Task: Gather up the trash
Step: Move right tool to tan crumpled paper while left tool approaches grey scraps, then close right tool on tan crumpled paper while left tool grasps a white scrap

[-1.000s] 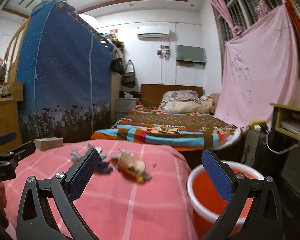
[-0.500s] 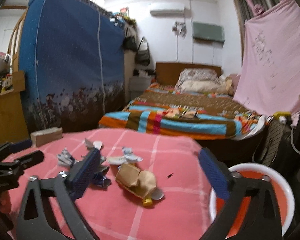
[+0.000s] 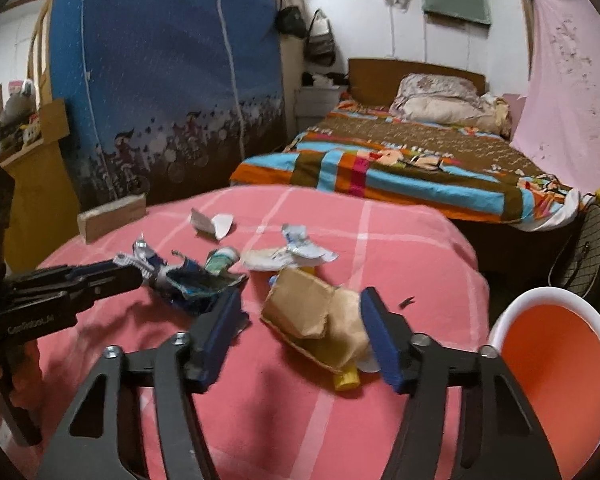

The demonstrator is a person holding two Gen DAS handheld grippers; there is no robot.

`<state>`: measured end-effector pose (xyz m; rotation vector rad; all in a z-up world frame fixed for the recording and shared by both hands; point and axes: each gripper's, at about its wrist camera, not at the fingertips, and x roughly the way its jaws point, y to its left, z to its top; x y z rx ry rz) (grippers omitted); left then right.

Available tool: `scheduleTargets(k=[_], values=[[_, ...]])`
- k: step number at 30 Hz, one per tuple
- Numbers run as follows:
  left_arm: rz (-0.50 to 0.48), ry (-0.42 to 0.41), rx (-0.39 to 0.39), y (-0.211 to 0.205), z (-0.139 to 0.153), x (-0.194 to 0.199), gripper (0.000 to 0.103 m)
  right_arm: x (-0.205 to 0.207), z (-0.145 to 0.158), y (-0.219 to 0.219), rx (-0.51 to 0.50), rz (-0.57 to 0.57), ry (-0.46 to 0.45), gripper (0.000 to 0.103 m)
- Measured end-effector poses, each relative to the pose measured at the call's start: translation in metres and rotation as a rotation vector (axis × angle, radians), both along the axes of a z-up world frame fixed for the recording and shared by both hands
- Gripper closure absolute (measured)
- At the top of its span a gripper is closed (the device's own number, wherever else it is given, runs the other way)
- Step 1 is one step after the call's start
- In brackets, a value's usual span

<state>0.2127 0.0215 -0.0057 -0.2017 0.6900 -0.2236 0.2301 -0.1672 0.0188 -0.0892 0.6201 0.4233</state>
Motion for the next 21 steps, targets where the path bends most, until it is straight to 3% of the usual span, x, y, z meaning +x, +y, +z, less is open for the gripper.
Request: scheduleTargets(k=[2,4,11,21], values=[[-0.004,0.003,0.004,0.001,0.0,0.001,0.103,0.002,-0.003,0.002,-0.006,0.011,0.009,0.069],[-0.002,0.001,0.007,0.001,0.001,-0.001,0.103,0.001,-0.003,0.002,-0.001,0.018,0.005,0.075],[-0.005,-0.103,0.036,-0.003,0.013,-0.026,0.103,-0.016,0.005,-0.008,0.06,0.04,-0.05,0.078],[-0.031,-0.292,0.045,-0.027,0.045,-0.045,0.103,-0.046,0.026,-0.034,0.183,0.055,-0.231,0.079]])
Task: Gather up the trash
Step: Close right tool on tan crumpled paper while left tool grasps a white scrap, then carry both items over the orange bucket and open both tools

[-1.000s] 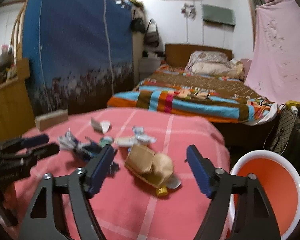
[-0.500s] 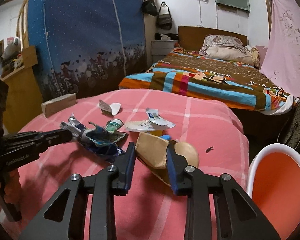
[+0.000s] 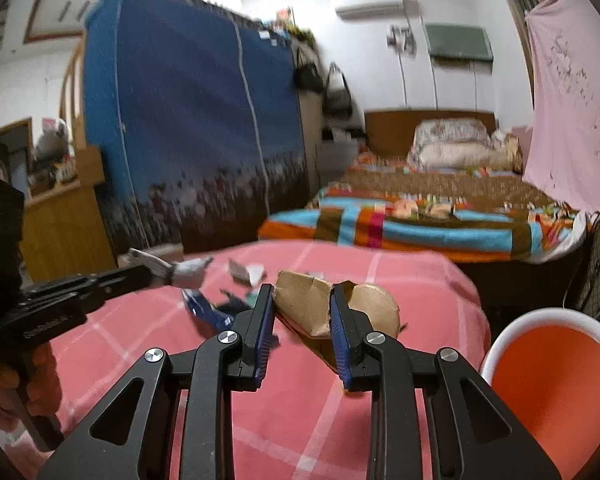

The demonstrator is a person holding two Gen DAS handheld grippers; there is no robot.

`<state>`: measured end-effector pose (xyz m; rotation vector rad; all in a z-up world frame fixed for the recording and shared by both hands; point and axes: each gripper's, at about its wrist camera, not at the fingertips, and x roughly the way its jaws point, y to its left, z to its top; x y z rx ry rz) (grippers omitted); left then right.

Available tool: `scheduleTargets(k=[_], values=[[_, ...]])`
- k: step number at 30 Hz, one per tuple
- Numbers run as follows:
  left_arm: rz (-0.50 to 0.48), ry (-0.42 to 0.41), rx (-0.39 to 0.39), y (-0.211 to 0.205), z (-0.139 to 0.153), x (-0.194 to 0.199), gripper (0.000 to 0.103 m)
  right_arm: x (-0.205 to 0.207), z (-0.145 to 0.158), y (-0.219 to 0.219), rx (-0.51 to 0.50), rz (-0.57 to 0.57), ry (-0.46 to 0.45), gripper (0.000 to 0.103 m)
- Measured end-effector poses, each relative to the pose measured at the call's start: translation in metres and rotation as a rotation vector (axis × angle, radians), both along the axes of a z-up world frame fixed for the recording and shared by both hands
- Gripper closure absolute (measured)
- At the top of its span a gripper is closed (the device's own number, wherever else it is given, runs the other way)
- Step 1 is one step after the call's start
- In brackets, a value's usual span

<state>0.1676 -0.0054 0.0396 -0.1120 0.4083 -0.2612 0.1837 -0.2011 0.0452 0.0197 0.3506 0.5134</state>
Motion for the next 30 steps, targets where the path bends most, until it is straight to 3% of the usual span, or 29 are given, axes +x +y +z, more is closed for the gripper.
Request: scheduleTargets(k=[6,13,21,30], values=[[-0.088,-0.057,-0.033,-0.037,0.013,0.011,0.103,-0.011,0.017,-0.034,0.058,-0.101,-0.13,0.078],[-0.252,-0.078,-0.048,-0.101,0.019,0.029,0.103,-0.002,0.019,-0.095,0.108,-0.28,-0.123,0.078],[-0.397,0.074,-0.099,-0.166,0.011,0.059,0.103,0.001,0.01,-0.151,0.165,-0.436,-0.052,0.076],[-0.436,0.207,-0.079,-0.208,-0.007,0.071,0.103,0.005,-0.006,-0.182,0.195,-0.532,0.065,0.075]])
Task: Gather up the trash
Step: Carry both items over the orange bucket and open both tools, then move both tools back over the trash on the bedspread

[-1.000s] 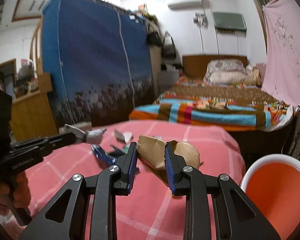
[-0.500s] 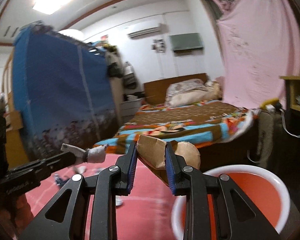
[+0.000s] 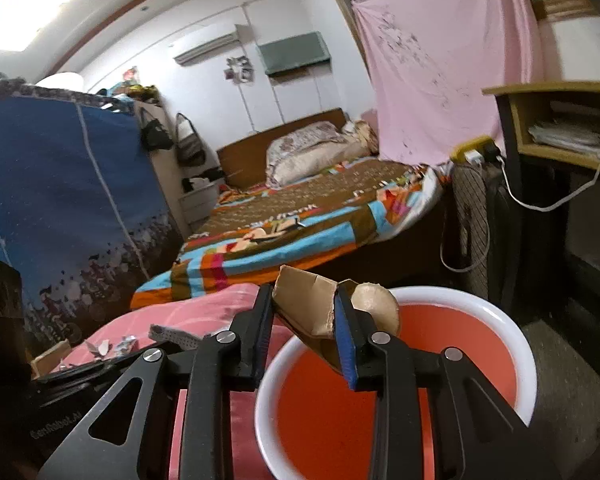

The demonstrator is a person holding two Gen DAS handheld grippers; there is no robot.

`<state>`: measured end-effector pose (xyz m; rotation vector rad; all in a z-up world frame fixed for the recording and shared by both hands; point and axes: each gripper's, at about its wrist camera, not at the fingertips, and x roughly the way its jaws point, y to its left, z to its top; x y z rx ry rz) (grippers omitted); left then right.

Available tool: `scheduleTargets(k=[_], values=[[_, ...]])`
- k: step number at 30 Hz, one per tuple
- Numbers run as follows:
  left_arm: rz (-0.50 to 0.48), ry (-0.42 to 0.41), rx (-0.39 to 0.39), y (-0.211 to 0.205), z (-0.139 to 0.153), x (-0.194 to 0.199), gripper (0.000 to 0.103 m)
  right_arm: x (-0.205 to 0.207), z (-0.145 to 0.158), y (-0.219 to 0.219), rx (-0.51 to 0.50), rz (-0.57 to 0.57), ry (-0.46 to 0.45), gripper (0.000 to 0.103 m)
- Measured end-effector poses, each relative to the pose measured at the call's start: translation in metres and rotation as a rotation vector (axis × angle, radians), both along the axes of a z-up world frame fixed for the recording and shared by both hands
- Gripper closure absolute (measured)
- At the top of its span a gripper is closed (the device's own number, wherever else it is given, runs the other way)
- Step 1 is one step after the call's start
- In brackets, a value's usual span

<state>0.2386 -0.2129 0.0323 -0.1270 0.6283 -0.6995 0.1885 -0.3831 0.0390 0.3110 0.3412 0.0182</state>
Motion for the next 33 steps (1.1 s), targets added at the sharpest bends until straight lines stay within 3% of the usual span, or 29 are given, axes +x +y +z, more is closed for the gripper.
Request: scheduleTargets(k=[6,11,14,16,20,24,28,29,33], values=[[-0.011,0.063,0.019,-0.013,-0.008,0.009,0.103,0.0,-0.003,-0.016,0.031,-0.043,0.038,0.07],[-0.017,0.103,0.02,-0.019,-0.011,0.014,0.103,0.0,-0.005,-0.025,0.057,-0.072,0.062,0.058],[-0.013,0.128,0.016,-0.018,-0.013,0.017,0.101,0.001,-0.004,-0.027,0.063,-0.082,0.069,0.057],[-0.002,0.139,0.004,-0.013,-0.013,0.018,0.093,0.002,-0.004,-0.03,0.065,-0.086,0.072,0.057],[0.036,0.129,-0.004,0.0,-0.012,0.018,0.087,0.003,-0.002,-0.026,0.061,-0.089,0.071,0.056],[0.127,0.07,-0.008,0.02,-0.006,0.013,0.077,0.004,0.001,-0.02,0.042,-0.082,0.047,0.053],[0.235,-0.02,-0.013,0.045,0.004,0.006,0.065,0.003,0.009,-0.007,0.025,-0.062,-0.014,0.027],[0.269,-0.046,-0.016,0.054,0.007,0.003,0.062,0.001,0.011,-0.002,0.019,-0.056,-0.04,0.025],[0.378,-0.11,-0.006,0.087,0.016,-0.004,0.033,0.002,0.018,0.019,-0.004,-0.026,-0.101,0.016]])
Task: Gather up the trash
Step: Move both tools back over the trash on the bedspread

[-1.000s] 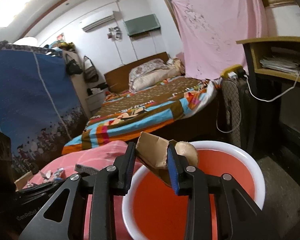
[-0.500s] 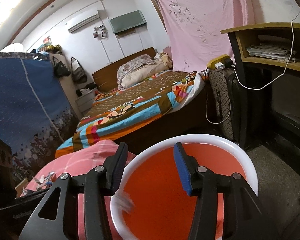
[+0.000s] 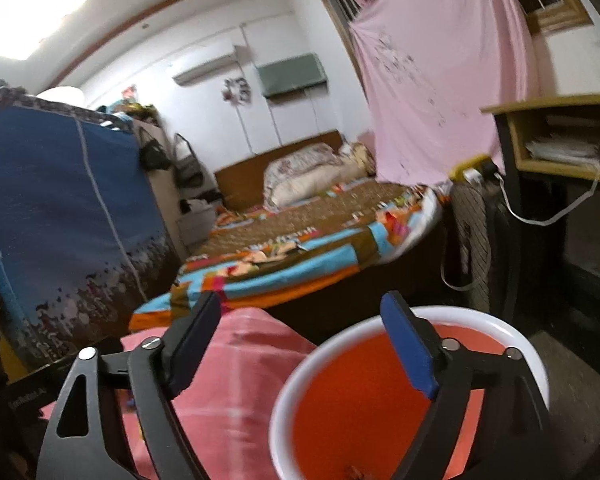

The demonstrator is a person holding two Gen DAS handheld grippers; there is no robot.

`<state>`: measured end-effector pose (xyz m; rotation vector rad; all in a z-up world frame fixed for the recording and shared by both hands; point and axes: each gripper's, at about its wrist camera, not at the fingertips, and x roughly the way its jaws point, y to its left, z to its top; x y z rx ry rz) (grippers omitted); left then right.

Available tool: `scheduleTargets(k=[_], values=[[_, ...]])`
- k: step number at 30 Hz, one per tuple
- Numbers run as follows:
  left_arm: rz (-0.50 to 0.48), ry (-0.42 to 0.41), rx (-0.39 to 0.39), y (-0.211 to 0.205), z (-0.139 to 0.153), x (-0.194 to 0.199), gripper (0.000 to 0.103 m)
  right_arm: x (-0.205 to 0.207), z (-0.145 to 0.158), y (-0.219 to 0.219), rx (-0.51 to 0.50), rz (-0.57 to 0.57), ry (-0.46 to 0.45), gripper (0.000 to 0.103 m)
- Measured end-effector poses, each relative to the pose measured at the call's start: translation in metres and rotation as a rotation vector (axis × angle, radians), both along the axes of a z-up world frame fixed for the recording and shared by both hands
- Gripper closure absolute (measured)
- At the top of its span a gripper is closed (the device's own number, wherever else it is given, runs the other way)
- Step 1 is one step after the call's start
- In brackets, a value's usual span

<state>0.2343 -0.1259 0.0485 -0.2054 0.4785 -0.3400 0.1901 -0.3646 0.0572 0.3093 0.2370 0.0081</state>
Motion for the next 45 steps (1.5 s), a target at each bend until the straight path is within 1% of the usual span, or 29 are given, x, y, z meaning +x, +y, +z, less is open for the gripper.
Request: scheduleTargets(k=[1,2,4,5,9,12,17,21,23,27,30,32,33,35,38,39,40,41,43,44,45], values=[[0.032,-0.018,0.002,0.009,0.002,-0.003,0.028,0.001,0.002,0.008,-0.005,0.01,-0.019,0.011],[0.062,-0.038,0.004,0.02,0.003,-0.006,0.026,0.001,0.003,0.013,-0.007,0.019,-0.033,0.006],[0.11,-0.065,0.015,0.038,0.005,-0.01,0.013,0.003,0.006,0.027,-0.01,0.049,-0.066,0.0],[0.151,-0.082,0.024,0.049,0.006,-0.014,0.011,0.003,0.007,0.033,-0.014,0.061,-0.08,0.0],[0.252,-0.123,0.035,0.087,0.006,-0.024,0.011,0.006,0.01,0.063,-0.064,0.114,-0.118,0.0],[0.312,-0.141,0.049,0.108,0.005,-0.032,0.011,0.006,0.012,0.086,-0.126,0.139,-0.148,0.0],[0.398,-0.162,0.082,0.14,-0.005,-0.049,0.011,0.008,0.012,0.117,-0.209,0.19,-0.161,0.0],[0.435,-0.18,0.134,0.151,-0.011,-0.059,0.011,0.013,0.007,0.135,-0.248,0.239,-0.134,0.0],[0.433,-0.169,0.153,0.155,-0.015,-0.06,0.011,0.016,0.004,0.143,-0.26,0.264,-0.107,0.0],[0.407,-0.112,0.152,0.162,-0.022,-0.059,0.011,0.028,-0.004,0.155,-0.287,0.303,-0.014,0.0],[0.387,-0.04,0.138,0.163,-0.027,-0.048,0.012,0.041,-0.012,0.162,-0.278,0.346,0.067,0.0],[0.396,0.01,0.143,0.162,-0.032,-0.04,0.013,0.049,-0.018,0.167,-0.278,0.365,0.133,0.0],[0.408,0.035,0.148,0.161,-0.034,-0.037,0.015,0.052,-0.022,0.17,-0.28,0.37,0.158,0.001],[0.417,0.084,0.141,0.163,-0.04,-0.028,0.019,0.058,-0.027,0.175,-0.284,0.386,0.197,0.01],[0.403,0.158,0.112,0.162,-0.048,-0.016,0.03,0.063,-0.033,0.181,-0.296,0.412,0.25,0.018],[0.393,0.182,0.103,0.161,-0.05,-0.012,0.036,0.065,-0.035,0.182,-0.296,0.424,0.265,0.019],[0.379,0.21,0.091,0.16,-0.054,-0.008,0.042,0.067,-0.037,0.184,-0.293,0.438,0.283,0.022],[0.37,0.227,0.082,0.16,-0.056,-0.005,0.044,0.069,-0.039,0.185,-0.291,0.45,0.296,0.025],[0.344,0.269,0.053,0.159,-0.061,0.001,0.057,0.073,-0.044,0.188,-0.293,0.471,0.326,0.03],[0.331,0.295,0.034,0.159,-0.065,0.005,0.061,0.074,-0.046,0.19,-0.295,0.479,0.341,0.033],[0.321,0.314,0.018,0.159,-0.067,0.006,0.068,0.076,-0.048,0.192,-0.297,0.486,0.353,0.034]])
